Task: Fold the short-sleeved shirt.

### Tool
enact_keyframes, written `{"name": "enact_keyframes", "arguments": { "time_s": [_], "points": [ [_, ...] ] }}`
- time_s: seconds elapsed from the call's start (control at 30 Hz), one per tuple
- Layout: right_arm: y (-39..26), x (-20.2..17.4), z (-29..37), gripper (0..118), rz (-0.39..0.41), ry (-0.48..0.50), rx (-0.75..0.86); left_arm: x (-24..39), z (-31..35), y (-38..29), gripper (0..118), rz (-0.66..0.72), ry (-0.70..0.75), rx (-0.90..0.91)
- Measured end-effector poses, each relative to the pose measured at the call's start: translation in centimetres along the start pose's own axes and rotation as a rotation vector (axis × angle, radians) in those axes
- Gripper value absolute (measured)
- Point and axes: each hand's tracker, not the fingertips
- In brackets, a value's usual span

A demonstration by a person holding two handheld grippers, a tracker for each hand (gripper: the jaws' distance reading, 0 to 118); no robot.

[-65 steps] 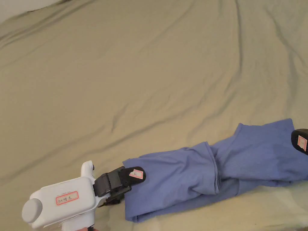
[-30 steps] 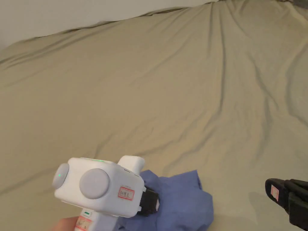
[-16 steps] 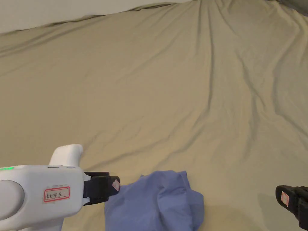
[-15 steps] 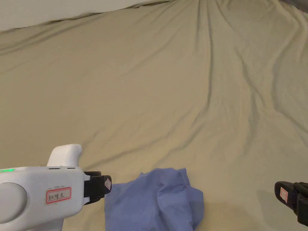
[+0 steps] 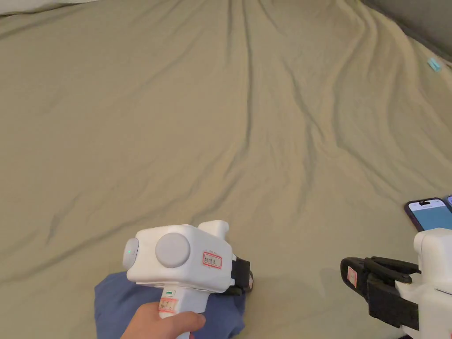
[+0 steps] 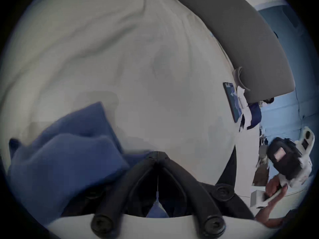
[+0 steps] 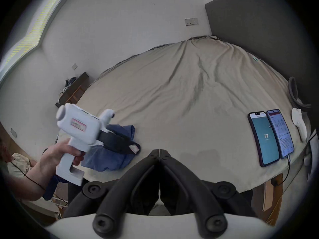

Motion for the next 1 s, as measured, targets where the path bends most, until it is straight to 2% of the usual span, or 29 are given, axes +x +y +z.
{"name": "enact_keyframes", "arguments": {
  "time_s": [0.1,0.2,0.27,0.3,0.4,0.53,0.63,0.7,0.73,0.77,0.8,0.83,0.9,1.0],
  "points": [
    [1.0,-0.6,-0.3,2,0.020,0.012,0.013,0.5,4.8,-0.3,0,-0.010,-0.052,0.094],
    [2.3,-2.6,-1.2,2,0.090,0.042,0.010,1.3,12.8,-2.6,0,-0.054,-0.053,0.256],
    [3.1,-4.8,-2.0,2,0.152,0.074,0.003,1.1,18.4,-5.5,0,-0.075,0.012,0.369],
    [3.4,-6.1,-2.4,2,0.189,0.081,-0.002,0.8,20.6,-7.3,0,-0.073,0.089,0.424],
    [3.7,-10.5,-4.9,2,0.274,0.150,-0.044,-1.6,25.0,-12.7,0,0.025,0.256,0.513],
    [1.9,-14.6,-12.1,2,0.345,0.203,-0.193,-6.2,25.4,-17.5,0,0.216,0.253,0.509],
    [-0.4,-14.8,-18.0,2,0.383,0.077,-0.329,-8.7,24.0,-18.7,0,0.298,0.217,0.491],
    [-1.0,-13.9,-19.4,2,0.367,0.058,-0.342,-10.6,23.0,-18.7,1,0.357,0.148,0.466],
    [-0.6,-13.2,-19.1,2,0.323,0.101,-0.316,-11.9,22.4,-18.7,1,0.398,0.068,0.452],
    [0.2,-12.6,-18.8,2,0.266,0.138,-0.323,-12.9,21.8,-18.5,20,0.439,-0.009,0.452],
    [0.7,-11.9,-19.1,2,0.237,0.150,-0.335,-14.2,20.9,-18.4,60,0.469,-0.081,0.454],
    [1.0,-11.3,-19.6,2,0.227,0.161,-0.348,-15.2,20.0,-18.2,94,0.481,-0.117,0.444],
    [1.7,-10.3,-19.9,2,0.200,0.219,-0.386,-17.2,18.4,-17.6,96,0.519,-0.177,0.455],
    [2.1,-10.0,-20.1,2,0.209,0.237,-0.395,-18.7,15.5,-16.2,96,0.526,-0.197,0.435]
  ]
}}
